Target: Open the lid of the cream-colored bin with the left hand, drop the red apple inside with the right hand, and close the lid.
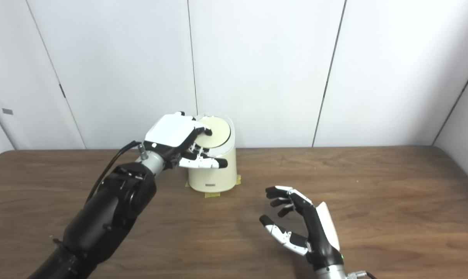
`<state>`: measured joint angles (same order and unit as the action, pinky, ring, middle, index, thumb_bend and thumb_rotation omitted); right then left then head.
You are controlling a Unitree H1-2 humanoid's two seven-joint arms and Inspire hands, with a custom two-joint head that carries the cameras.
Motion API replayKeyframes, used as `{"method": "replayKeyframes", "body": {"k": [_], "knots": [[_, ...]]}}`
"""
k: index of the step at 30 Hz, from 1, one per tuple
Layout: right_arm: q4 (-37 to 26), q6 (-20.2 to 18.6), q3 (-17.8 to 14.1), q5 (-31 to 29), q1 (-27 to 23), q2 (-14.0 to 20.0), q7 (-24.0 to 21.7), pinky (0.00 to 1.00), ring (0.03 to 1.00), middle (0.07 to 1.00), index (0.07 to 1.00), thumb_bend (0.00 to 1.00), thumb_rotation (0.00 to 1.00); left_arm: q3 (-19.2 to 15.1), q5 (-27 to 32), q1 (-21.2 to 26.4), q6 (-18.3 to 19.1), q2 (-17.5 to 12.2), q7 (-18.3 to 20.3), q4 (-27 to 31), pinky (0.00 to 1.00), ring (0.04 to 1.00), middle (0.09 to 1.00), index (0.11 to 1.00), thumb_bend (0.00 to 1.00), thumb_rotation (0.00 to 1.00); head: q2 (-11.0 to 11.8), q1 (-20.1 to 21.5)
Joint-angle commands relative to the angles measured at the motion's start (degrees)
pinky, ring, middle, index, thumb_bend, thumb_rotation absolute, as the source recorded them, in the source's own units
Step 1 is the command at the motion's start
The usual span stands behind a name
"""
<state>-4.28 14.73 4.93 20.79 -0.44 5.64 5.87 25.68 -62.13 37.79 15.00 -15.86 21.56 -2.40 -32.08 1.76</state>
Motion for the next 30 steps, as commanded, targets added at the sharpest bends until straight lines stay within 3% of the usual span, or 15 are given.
{"method": "replayKeyframes", "body": {"k": [1, 6, 15, 19, 22, 24, 27, 30], "knots": [[-0.5, 0.0, 0.2, -0.7, 0.4, -0.7, -0.1, 0.51, 0.642, 0.678, 0.686, 0.26, 0.35, 0.2, -1.8, -0.5, 0.9, -1.4, 0.5, -0.9, 1.00, 0.904, 0.818, 0.790, 0.87, 0.96, -0.2, 0.4], [-1.3, -0.6, 0.1, 0.2, 0.9, -0.7, 0.1, 0.53, 0.655, 0.684, 0.684, 0.26, 0.39, 1.1, -4.1, -2.0, 0.2, -1.9, -2.6, -3.4, 1.00, 0.894, 0.819, 0.789, 0.87, 0.91, -0.8, 0.5], [-2.7, -2.2, 0.1, 0.2, 1.2, -1.1, -0.7, 0.53, 0.647, 0.679, 0.680, 0.27, 0.39, 6.3, -11.9, -2.0, -2.6, -3.8, -1.5, -3.5, 1.00, 0.948, 0.854, 0.829, 0.86, 0.90, -1.2, 0.7], [-2.7, -2.6, 0.2, -0.2, 1.3, -1.3, -0.8, 0.54, 0.656, 0.682, 0.681, 0.27, 0.36, 6.5, -12.3, -2.8, -3.5, -3.4, -3.3, -4.2, 1.00, 0.939, 0.847, 0.815, 0.85, 0.86, -1.3, 0.7], [-2.9, -3.1, 0.2, -0.4, 1.3, -1.3, -1.0, 0.54, 0.656, 0.682, 0.683, 0.27, 0.39, 4.0, -8.9, -4.0, -3.2, -2.1, -5.4, -3.2, 1.00, 0.933, 0.852, 0.819, 0.84, 0.87, -1.3, 0.6], [-3.2, -3.7, 0.2, -0.8, 1.4, -1.3, -1.4, 0.52, 0.647, 0.683, 0.685, 0.27, 0.40, 0.3, -4.4, -5.5, -2.9, -0.4, -8.5, -0.9, 1.00, 0.942, 0.886, 0.861, 0.78, 0.88, -1.3, 0.7], [-3.1, -3.7, 0.2, -1.1, 1.3, -1.3, -1.5, 0.52, 0.646, 0.684, 0.687, 0.27, 0.40, -5.9, 2.7, -8.1, -3.0, 3.4, -14.7, 3.3, 1.00, 0.992, 0.977, 0.969, 0.66, 0.97, -1.3, 0.8], [-2.8, -3.1, 0.2, -0.7, 1.2, -1.1, -1.2, 0.53, 0.653, 0.681, 0.686, 0.28, 0.40, -10.7, 8.7, -10.7, -4.5, 6.9, -19.5, 7.6, 1.00, 1.000, 0.999, 0.998, 0.58, 1.00, -1.3, 0.8]]}}
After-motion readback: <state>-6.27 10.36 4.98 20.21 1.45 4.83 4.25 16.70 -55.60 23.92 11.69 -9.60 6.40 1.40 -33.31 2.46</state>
